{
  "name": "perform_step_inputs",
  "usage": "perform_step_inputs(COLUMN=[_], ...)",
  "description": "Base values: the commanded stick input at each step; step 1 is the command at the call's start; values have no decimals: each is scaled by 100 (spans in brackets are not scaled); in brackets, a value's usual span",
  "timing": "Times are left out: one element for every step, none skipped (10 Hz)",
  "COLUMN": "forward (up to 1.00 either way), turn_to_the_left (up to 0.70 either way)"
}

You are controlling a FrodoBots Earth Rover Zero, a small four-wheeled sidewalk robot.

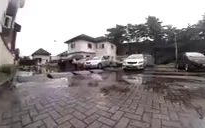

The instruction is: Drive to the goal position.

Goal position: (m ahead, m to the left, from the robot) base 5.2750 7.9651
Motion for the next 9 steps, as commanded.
perform_step_inputs(forward=[0,0,0,0,0,0,36,70,70], turn_to_the_left=[70,70,70,70,70,70,0,0,0])
